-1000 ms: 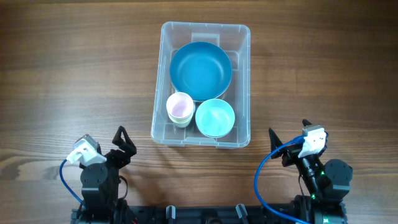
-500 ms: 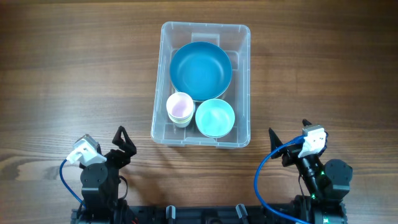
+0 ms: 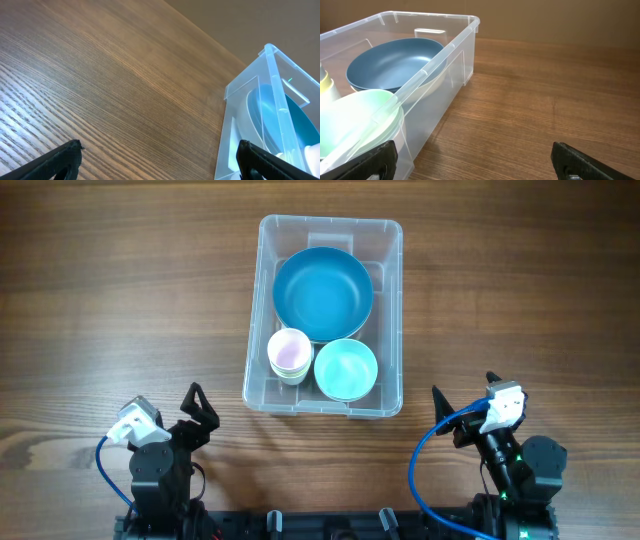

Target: Pack container

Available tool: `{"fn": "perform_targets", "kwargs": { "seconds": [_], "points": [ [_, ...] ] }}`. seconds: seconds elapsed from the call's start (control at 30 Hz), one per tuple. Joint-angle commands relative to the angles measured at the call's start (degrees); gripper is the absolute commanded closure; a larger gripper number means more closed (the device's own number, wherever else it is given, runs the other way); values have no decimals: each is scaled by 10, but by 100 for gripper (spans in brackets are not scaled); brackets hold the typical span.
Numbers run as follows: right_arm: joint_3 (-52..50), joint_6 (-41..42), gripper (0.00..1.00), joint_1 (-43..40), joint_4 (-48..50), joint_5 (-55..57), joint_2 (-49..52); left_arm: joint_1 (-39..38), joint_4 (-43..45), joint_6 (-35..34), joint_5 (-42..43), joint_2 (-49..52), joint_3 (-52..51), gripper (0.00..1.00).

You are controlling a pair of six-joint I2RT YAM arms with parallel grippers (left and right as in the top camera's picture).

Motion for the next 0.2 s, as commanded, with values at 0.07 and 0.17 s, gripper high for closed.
{"fn": "perform_targets", "kwargs": {
  "seconds": [0.07, 0.17],
  "points": [
    [-2, -7, 0, 3, 3, -7, -9, 5, 2, 4, 5, -5, -3, 0],
    [-2, -7, 0, 3, 3, -7, -9, 5, 2, 4, 5, -5, -3, 0]
  ]
}}
